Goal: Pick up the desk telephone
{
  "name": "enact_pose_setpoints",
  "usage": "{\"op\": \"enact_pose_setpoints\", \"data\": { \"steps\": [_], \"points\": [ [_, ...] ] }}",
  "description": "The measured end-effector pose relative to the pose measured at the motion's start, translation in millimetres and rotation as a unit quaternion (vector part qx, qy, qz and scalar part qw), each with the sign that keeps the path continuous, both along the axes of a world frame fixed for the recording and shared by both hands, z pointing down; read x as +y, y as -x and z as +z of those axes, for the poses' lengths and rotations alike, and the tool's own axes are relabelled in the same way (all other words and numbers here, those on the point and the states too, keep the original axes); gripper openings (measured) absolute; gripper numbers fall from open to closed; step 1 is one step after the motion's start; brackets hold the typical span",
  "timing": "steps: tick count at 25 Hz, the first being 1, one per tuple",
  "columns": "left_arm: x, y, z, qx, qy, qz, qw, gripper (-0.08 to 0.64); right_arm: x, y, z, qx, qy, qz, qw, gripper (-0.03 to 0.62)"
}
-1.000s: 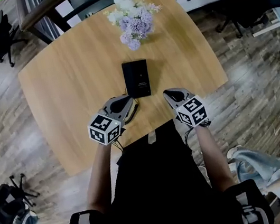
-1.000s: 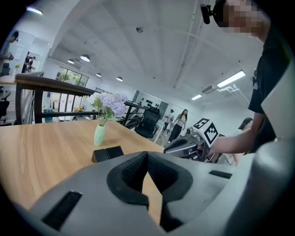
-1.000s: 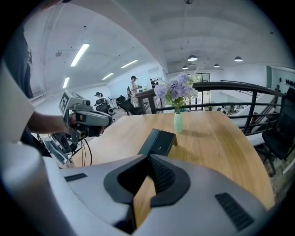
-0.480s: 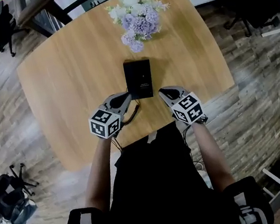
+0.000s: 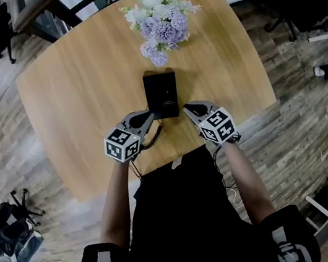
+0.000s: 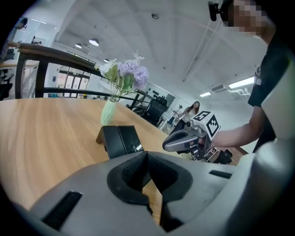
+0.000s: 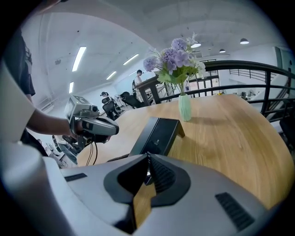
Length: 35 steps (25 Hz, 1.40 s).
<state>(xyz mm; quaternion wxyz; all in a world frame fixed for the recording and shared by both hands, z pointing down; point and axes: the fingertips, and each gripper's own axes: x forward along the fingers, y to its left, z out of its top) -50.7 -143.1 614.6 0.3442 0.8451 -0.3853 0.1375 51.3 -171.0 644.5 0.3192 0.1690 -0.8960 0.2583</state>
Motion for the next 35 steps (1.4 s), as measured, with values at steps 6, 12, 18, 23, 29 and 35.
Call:
{"op": "enact_pose_setpoints", "data": {
  "steps": [6, 12, 18, 23, 29, 35],
  "points": [
    [-5.2, 4.4, 18.1, 0.002, 0.017, -0.006, 0.9998, 0.021, -0.7, 4.7, 13.2, -0.013, 0.016, -0.004, 1.000, 0.028],
    [-11.2, 10.4, 27.9, 0.000, 0.027, -0.012, 0.9996, 0.026, -4.1, 6.8, 24.3, -0.017, 0.026, 0.001, 1.000, 0.029],
    [-16.0, 13.6, 40.2, -0.003, 0.039, -0.012, 0.9992, 0.149, -8.0, 9.9, 35.7, -0.022, 0.040, 0.007, 0.999, 0.117],
    [-18.7, 13.9, 55.3, -0.007, 0.054, -0.009, 0.9985, 0.257, -11.6, 14.5, 42.3, -0.037, 0.059, 0.018, 0.997, 0.156],
    [-26.8, 7.5, 69.3, 0.003, 0.062, -0.002, 0.9981, 0.284, -18.8, 23.8, 51.7, -0.053, 0.075, 0.019, 0.996, 0.173],
    [-34.6, -5.1, 86.6, 0.011, 0.075, 0.021, 0.9969, 0.318, -23.0, 29.5, 64.9, -0.048, 0.087, 0.016, 0.995, 0.175]
  ]
}}
